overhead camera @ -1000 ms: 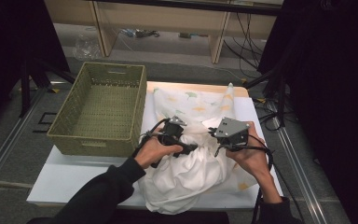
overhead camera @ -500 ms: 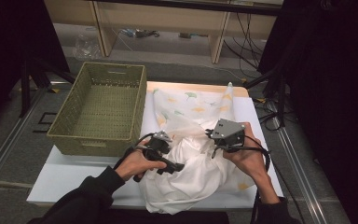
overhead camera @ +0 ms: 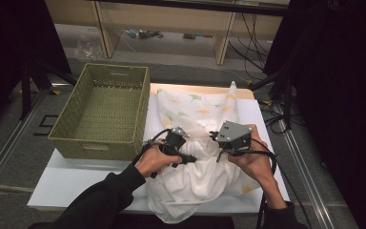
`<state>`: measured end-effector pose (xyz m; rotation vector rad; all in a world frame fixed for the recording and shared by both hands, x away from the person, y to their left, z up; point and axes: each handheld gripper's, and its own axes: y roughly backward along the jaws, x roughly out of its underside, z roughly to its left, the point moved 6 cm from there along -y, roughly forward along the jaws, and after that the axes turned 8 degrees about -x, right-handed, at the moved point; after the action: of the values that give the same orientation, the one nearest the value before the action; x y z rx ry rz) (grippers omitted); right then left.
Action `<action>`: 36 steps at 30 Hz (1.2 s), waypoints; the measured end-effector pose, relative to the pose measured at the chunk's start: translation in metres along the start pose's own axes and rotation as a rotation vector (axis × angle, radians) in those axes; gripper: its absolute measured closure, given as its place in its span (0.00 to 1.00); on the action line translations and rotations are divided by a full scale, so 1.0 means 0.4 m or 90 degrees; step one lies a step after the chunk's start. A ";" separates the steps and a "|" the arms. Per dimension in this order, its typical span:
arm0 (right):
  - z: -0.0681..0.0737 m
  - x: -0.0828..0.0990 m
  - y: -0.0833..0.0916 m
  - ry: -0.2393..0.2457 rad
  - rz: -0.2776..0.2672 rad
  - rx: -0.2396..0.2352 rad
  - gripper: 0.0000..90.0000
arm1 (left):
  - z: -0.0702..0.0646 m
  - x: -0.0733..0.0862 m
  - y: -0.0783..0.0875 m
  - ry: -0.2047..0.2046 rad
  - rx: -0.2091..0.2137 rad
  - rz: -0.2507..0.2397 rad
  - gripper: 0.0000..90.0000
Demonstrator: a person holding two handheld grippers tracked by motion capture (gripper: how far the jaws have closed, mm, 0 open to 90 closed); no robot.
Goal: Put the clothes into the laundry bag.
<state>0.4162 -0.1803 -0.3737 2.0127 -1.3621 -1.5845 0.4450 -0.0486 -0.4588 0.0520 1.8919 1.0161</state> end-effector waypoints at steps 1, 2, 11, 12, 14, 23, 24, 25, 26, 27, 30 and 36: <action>0.008 -0.004 0.005 -0.017 -0.001 -0.006 1.00 | 0.001 -0.017 0.004 -0.004 -0.007 -0.006 0.73; 0.005 -0.007 0.005 -0.005 -0.007 -0.006 1.00 | 0.004 -0.039 0.007 -0.007 -0.015 -0.018 0.74; 0.006 0.006 0.001 -0.015 0.003 -0.010 1.00 | 0.090 -0.017 -0.130 0.070 -0.098 -0.012 0.62; 0.007 0.009 -0.006 -0.008 0.006 -0.017 1.00 | 0.093 -0.009 -0.130 0.089 -0.088 -0.023 0.59; 0.008 0.021 -0.020 -0.026 0.014 -0.020 1.00 | 0.089 -0.010 -0.097 0.087 -0.084 -0.035 0.52; 0.001 0.023 -0.017 -0.027 0.007 -0.018 1.00 | 0.061 0.026 0.129 -0.038 -0.117 -0.059 0.19; 0.002 0.026 -0.016 -0.035 0.012 -0.016 1.00 | 0.074 0.041 0.137 -0.054 -0.137 -0.052 0.17; 0.002 0.027 -0.017 -0.035 0.012 -0.010 1.00 | 0.086 0.057 0.136 -0.054 -0.156 -0.044 0.17; 0.000 0.028 -0.017 -0.032 0.022 -0.012 1.00 | 0.098 0.079 0.124 -0.041 -0.164 -0.028 0.17; 0.002 0.024 -0.020 -0.033 0.018 -0.013 1.00 | 0.106 0.092 0.107 -0.025 -0.156 -0.012 0.17; 0.008 0.021 -0.023 -0.038 0.015 -0.019 1.00 | 0.110 0.120 0.040 0.003 -0.127 0.034 0.17; 0.006 0.031 -0.028 -0.044 0.018 -0.020 1.00 | 0.049 0.113 -0.004 -0.040 -0.094 0.016 0.78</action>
<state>0.4196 -0.1833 -0.3900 1.9290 -1.3738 -1.6684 0.4357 -0.0182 -0.4964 0.0216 1.7587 1.1560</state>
